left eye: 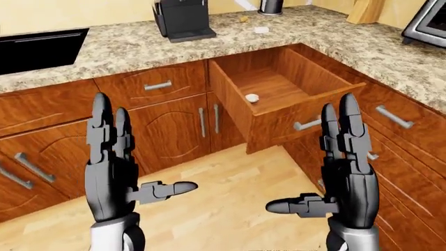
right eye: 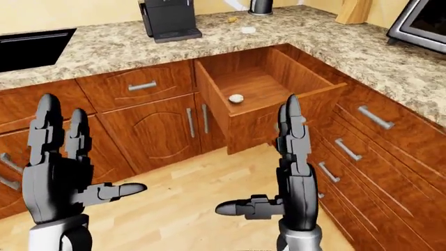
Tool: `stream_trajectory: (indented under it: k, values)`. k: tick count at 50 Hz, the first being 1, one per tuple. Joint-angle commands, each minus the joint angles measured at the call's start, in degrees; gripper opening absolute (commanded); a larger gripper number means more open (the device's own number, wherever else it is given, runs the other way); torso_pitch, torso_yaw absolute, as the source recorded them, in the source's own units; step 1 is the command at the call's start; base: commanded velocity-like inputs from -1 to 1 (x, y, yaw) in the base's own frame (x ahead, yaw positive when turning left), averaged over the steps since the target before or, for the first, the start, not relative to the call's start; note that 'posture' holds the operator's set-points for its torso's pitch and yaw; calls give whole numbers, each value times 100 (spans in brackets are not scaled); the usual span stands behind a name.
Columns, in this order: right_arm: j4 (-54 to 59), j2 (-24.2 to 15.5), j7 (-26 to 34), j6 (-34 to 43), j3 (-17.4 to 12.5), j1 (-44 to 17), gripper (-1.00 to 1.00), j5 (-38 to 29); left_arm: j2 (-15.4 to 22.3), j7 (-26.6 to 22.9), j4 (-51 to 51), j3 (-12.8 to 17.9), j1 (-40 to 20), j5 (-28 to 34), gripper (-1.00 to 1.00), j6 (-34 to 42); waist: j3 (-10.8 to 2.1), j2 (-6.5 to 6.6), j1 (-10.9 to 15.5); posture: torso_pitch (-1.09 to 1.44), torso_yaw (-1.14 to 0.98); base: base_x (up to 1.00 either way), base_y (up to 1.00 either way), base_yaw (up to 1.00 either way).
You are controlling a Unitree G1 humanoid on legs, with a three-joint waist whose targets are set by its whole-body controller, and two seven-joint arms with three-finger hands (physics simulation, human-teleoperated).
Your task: Close the right drawer.
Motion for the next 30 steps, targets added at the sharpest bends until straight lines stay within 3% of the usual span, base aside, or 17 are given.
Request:
stream_trajectory:
  k: [1, 4, 6, 16, 20, 21, 22, 23, 26, 30]
  values:
    - [-217, -12, -45, -146, -28, -59, 100, 16, -3, -23, -236, -40, -62, -1, 100, -174, -41, 18, -2, 0, 0, 0, 0, -20]
    - [-205, -13, -40, -136, -25, -69, 100, 11, -4, -25, -229, -55, -54, 4, 100, -183, -50, -202, 12, 0, 0, 0, 0, -22]
    - [-188, -10, -47, -131, -28, -71, 100, 10, -3, -25, -245, -48, -48, -10, 100, -176, -132, -510, -3, 0, 0, 0, 0, -23]
    - [-174, -13, -42, -138, -26, -74, 100, 18, -2, -28, -222, -58, -44, -4, 100, -202, 27, -40, -37, 0, 0, 0, 0, -24]
    - [-164, -8, -54, -130, -42, -79, 100, 38, -2, -31, -228, -57, -39, -9, 100, -203, -39, 438, 6, 0, 0, 0, 0, -23]
    - [-173, -9, -53, -124, -45, -80, 100, 47, -3, -34, -214, -59, -38, -12, 100, -210, 28, 178, 55, 0, 0, 0, 0, -23]
    - [-170, -9, -52, -123, -46, -81, 100, 48, -2, -37, -225, -64, -31, -12, 100, -211, 17, 270, -1, 0, 0, 0, 0, -23]
    - [-162, -8, -54, -128, -43, -81, 100, 35, -2, -39, -229, -64, -29, -13, 100, -211, -17, 249, 10, 0, 0, 0, 0, -23]
    - [-149, -10, -51, -134, -41, -82, 100, 34, -3, -42, -232, -68, -22, -13, 100, -215, -80, 127, -2, 0, 0, 0, 0, -23]
    - [-169, -4, -54, -101, -68, -91, 100, 109, -4, -46, -186, -88, -19, 6, 100, -256, -47, -137, 13, 0, 0, 0, 0, -23]
